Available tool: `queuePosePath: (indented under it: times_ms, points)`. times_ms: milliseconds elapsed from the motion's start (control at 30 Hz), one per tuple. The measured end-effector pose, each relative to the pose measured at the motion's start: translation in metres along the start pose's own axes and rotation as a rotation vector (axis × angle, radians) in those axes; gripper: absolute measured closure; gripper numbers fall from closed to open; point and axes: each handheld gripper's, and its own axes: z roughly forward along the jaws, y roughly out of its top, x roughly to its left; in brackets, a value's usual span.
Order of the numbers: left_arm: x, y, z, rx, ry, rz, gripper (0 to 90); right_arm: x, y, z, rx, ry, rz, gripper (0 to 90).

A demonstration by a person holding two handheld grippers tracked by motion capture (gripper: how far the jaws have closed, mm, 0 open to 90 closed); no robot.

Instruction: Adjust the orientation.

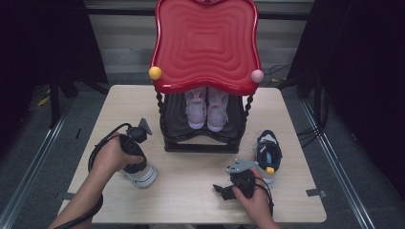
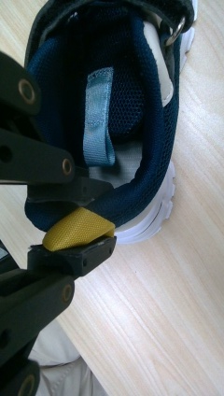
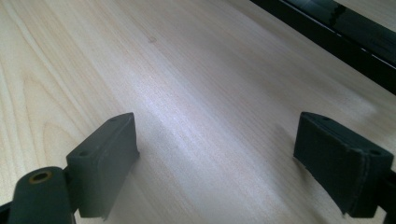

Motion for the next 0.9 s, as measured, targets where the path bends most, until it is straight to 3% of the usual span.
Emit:
queuePosePath:
  times_ms: [233,600,900]
  points:
    - [-0.001,0.003,0.014,0.020,-0.007,-0.007,66.3,0.000,0.000,0.000,0.001,0.000,0.001,12.5]
    - [0.001,0.004,0.018,0.033,-0.020,-0.013,72.6,0.000,0.000,0.000,0.001,0.002,0.001,12.5]
    - [-0.003,0.003,0.020,0.043,-0.008,0.029,73.3,0.000,0.000,0.000,0.001,0.001,0.001,12.5]
